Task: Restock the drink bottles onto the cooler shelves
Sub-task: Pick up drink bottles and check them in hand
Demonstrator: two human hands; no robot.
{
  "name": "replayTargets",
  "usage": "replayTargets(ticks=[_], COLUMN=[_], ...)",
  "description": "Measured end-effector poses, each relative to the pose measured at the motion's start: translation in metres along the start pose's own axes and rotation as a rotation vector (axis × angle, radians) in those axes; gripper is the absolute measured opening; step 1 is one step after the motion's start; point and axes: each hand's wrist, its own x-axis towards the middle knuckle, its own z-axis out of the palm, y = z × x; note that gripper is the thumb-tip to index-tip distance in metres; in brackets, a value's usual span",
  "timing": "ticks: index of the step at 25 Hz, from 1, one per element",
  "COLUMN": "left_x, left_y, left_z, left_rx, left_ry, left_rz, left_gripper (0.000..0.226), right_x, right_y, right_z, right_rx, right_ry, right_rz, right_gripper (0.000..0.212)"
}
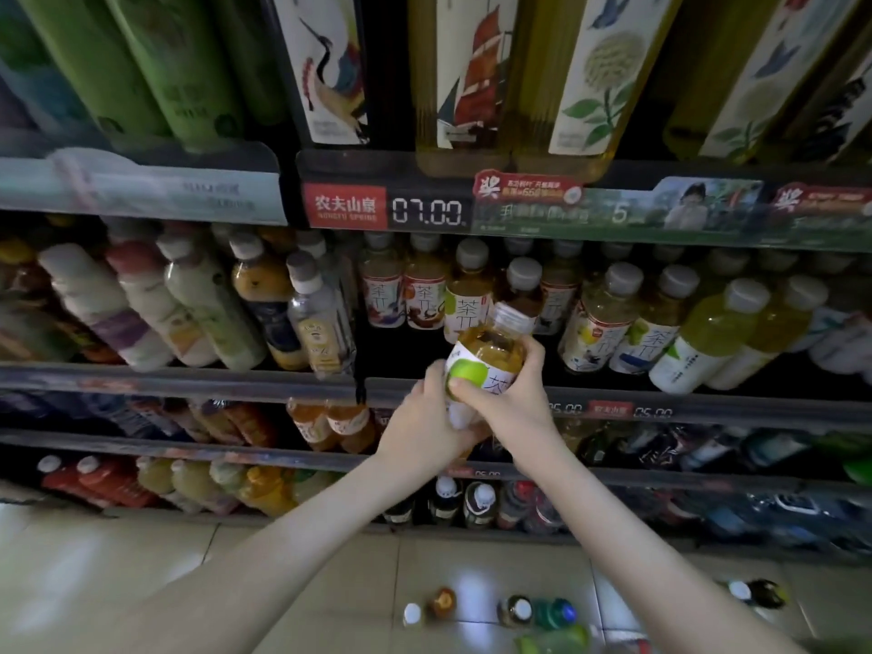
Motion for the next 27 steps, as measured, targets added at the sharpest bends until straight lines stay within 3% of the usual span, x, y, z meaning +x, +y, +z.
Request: replayTargets(ticks=[3,7,9,12,15,17,19,22,27], left_x=[0.009,0.009,0.007,0.007,0.01,0.013,0.014,0.012,0.009], left_y=[-0.012,-0.04,-0.047,-0.056,-0.074,-0.086,-0.094,-0.102,-0.102], left_z=[-0.02,-0.041,-0.047,-0.053,-0.058,-0.061,-0.064,-0.066,-0.069], left_rx=[-0.088,-0.629,-0.754,-0.749,-0.648,-0.698,-0.724,-0.676,-0.685], left_ry=[0.0,-0.23,-0.263,-0.155,0.029,0.112,0.148,0.147,0.148], left_rz=[-0.115,-0.257,-0.257,-0.255,-0.24,-0.253,-0.246,-0.196,-0.162], left_gripper=[0.057,0.075,0.075,0.065,0.058,0.058,0.058,0.061,0.068], right_x=[0.004,0.015,0.016,0.023,0.036,0.045,0.06,0.083,0.111], right_y=[-0.003,-0.001,0.007,0.014,0.016,0.019,0.019,-0.002,-0.021], right_z=[0.007,0.003,0.009,0.025,0.038,0.046,0.053,0.06,0.053], right_rx=[0.014,0.034,0.044,-0.064,-0.431,-0.687,-0.943,-1.195,-1.434], right_ry=[-0.182,-0.332,-0.375,-0.193,0.045,0.143,0.239,0.314,0.22], right_rz=[0.005,0.143,0.185,0.082,-0.213,-0.477,-0.618,-0.502,-0.357], right_gripper=[0.074,0.047,0.043,0.027,0.053,0.067,0.081,0.098,0.084])
